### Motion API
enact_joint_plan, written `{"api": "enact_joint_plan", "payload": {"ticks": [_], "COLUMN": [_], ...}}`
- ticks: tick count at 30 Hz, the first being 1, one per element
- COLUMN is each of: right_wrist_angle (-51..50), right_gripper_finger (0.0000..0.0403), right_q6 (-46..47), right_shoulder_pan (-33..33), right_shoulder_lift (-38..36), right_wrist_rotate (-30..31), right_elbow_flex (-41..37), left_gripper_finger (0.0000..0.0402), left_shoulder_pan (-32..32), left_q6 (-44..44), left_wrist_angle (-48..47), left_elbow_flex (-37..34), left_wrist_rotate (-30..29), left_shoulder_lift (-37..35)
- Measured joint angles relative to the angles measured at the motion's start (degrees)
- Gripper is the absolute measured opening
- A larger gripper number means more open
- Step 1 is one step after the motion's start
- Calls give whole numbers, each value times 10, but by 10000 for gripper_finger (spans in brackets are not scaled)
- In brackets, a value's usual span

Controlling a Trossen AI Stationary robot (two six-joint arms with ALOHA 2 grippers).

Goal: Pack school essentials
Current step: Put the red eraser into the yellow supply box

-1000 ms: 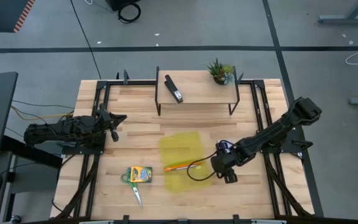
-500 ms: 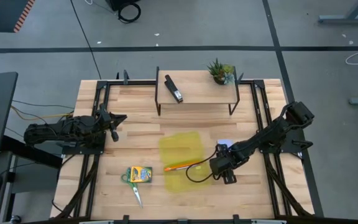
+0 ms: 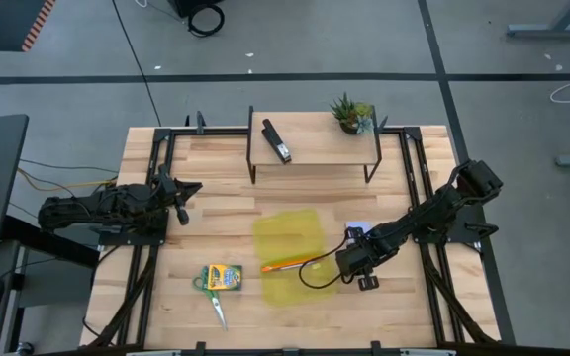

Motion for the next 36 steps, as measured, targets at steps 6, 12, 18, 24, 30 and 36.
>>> {"api": "enact_joint_plan", "payload": {"ticks": [6,12,18,24,30,36], "right_wrist_angle": [0,-6,-19,-18,-33,-45], "right_gripper_finger": [81,81,81,83,83,83], "right_q6": [-1,8,17,36,45,39], "right_shoulder_pan": [1,1,1,1,1,1], "right_shoulder_lift": [0,-1,1,-4,-10,-10], "right_wrist_rotate": [5,6,6,3,-1,2], "right_elbow_flex": [0,11,24,29,45,92], "left_gripper_finger": [32,30,38,34,28,37], "left_shoulder_pan": [0,0,0,0,0,0], "left_q6": [0,0,0,0,0,0], "left_wrist_angle": [0,0,0,0,0,0], "left_elbow_flex": [0,0,0,0,0,0], "left_wrist_rotate": [0,0,0,0,0,0], "left_shoulder_lift": [0,0,0,0,0,0]}}
